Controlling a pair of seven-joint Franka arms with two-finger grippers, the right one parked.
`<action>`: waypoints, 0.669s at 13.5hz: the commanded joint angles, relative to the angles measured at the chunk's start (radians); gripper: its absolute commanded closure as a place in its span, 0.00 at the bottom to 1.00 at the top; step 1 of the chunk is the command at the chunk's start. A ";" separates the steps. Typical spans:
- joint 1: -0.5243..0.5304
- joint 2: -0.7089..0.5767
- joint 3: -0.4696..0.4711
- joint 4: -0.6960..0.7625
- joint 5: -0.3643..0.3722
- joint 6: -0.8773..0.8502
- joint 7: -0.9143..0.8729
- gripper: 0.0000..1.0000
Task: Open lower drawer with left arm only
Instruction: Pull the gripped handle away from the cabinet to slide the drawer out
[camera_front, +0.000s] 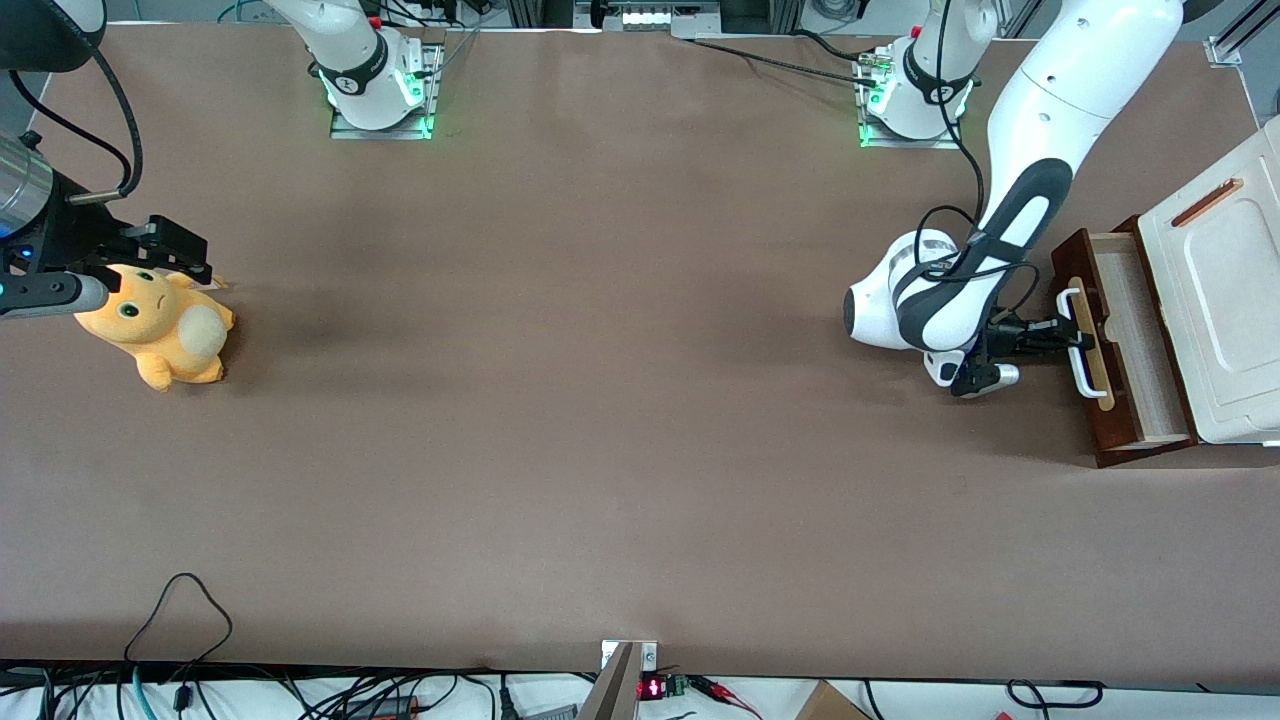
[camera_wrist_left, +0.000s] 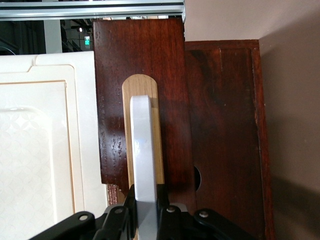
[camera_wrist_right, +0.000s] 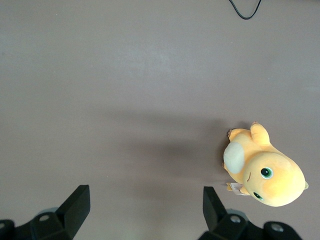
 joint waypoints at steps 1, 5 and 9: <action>-0.045 0.023 -0.036 0.062 0.037 0.024 0.044 0.97; -0.047 0.030 -0.036 0.064 0.033 0.024 0.044 0.83; -0.045 0.028 -0.036 0.062 0.031 0.024 0.052 0.02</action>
